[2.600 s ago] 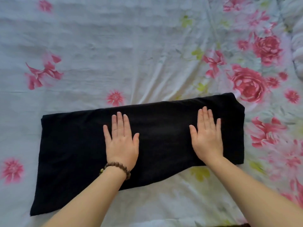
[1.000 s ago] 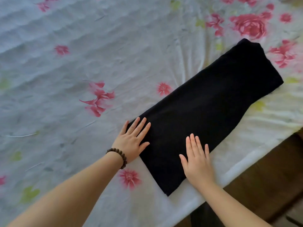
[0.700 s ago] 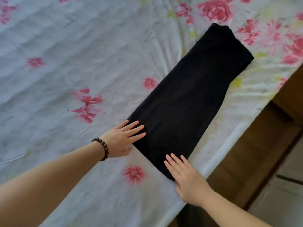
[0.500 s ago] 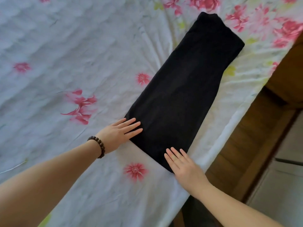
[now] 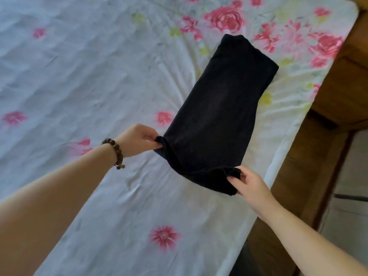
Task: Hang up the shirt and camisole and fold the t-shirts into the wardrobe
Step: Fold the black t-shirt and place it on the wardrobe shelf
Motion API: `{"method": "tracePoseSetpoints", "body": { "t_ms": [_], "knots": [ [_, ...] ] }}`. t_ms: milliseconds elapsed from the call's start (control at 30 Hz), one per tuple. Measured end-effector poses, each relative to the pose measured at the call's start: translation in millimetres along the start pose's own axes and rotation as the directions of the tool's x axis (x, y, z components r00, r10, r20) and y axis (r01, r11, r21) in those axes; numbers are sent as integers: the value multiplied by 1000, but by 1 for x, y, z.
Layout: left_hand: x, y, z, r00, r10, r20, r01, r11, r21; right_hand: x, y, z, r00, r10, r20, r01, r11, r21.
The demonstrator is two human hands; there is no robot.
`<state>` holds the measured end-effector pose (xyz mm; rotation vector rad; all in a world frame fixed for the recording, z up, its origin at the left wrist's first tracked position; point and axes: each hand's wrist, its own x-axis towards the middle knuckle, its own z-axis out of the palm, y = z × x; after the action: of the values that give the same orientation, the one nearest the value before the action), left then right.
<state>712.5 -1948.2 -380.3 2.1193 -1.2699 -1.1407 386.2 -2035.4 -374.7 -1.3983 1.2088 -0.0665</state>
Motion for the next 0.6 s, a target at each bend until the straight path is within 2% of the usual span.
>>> {"method": "tracePoseSetpoints", "body": {
  "t_ms": [67,133,300,367,467,533,600],
  "knots": [
    [25,14,-7,995,-96,9,97,982,-164,19,-13,-17,995,73,-64,-61,983,173],
    [49,24,-9,987,-146,73,163,911,-380,39,-20,-31,987,124,-106,-90,956,279],
    [106,35,0,964,-232,132,267,807,-527,91,-28,-59,965,225,-136,-141,879,456],
    [119,34,7,942,-300,152,334,775,-537,103,-25,-64,955,264,-137,-183,885,427],
    [126,32,12,902,-377,209,429,738,-521,112,-17,-62,942,267,-204,-202,935,290],
    [128,32,13,900,-380,212,434,759,-485,113,-12,-58,937,238,-255,-196,964,179],
    [129,36,11,907,-372,196,419,763,-493,116,-7,-57,925,229,-303,-191,970,149]
  ]
}}
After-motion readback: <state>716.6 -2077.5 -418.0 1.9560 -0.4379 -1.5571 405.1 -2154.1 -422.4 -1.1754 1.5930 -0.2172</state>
